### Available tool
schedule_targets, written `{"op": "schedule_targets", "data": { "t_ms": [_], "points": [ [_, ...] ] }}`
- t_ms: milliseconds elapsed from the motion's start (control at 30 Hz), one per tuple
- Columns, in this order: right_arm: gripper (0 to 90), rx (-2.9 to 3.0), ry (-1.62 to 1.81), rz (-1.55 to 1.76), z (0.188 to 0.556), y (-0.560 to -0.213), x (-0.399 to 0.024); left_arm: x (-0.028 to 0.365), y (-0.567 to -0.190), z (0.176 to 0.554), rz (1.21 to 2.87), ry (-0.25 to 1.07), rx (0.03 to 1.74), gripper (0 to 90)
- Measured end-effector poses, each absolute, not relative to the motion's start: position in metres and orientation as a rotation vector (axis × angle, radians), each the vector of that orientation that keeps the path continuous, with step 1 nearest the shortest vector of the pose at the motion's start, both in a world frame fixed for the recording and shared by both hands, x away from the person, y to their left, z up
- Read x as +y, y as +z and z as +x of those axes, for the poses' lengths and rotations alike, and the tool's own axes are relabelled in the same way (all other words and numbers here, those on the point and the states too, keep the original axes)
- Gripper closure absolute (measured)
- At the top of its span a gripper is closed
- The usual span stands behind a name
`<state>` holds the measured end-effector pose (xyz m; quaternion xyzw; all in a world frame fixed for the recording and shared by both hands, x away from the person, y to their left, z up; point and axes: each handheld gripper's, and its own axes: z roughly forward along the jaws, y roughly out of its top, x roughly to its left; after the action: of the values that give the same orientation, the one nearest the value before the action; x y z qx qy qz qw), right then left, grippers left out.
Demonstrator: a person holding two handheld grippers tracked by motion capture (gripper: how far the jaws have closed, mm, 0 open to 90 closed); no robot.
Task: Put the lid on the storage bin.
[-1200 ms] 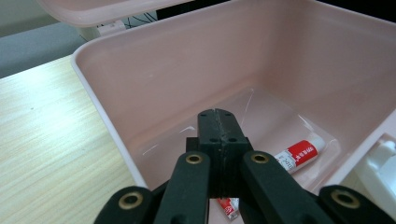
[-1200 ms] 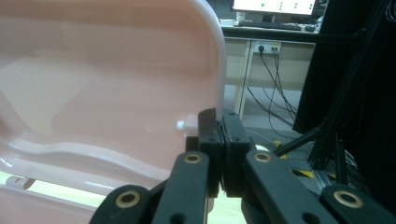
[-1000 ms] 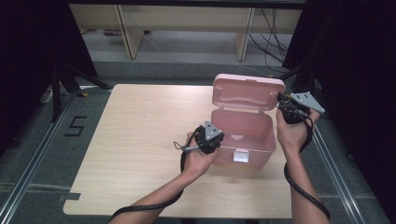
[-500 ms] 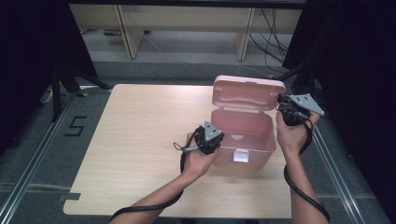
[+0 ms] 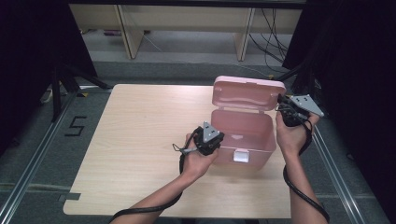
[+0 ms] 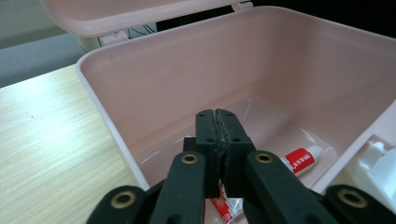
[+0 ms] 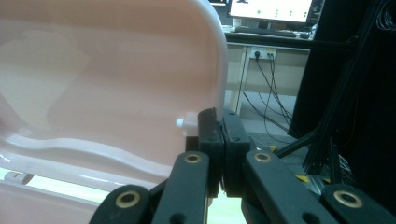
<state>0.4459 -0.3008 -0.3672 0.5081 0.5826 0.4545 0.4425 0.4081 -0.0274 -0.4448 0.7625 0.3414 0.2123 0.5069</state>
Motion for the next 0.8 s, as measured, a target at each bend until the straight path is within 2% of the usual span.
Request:
{"op": "schedule_targets", "data": {
  "t_ms": [200,567,800],
  "points": [
    [90.0,1.438,1.134,1.260,0.446,-0.368,-0.300,-0.027,-0.444,0.406,1.825,0.499,0.822,82.0],
    [90.0,1.425,1.128,1.257,0.448,-0.369,-0.299,-0.023,-0.435,0.383,1.784,0.559,0.736,77.0],
    [90.0,1.426,1.122,1.256,0.448,-0.369,-0.298,-0.021,-0.432,0.369,1.768,0.579,0.680,85.8]
  ]
}}
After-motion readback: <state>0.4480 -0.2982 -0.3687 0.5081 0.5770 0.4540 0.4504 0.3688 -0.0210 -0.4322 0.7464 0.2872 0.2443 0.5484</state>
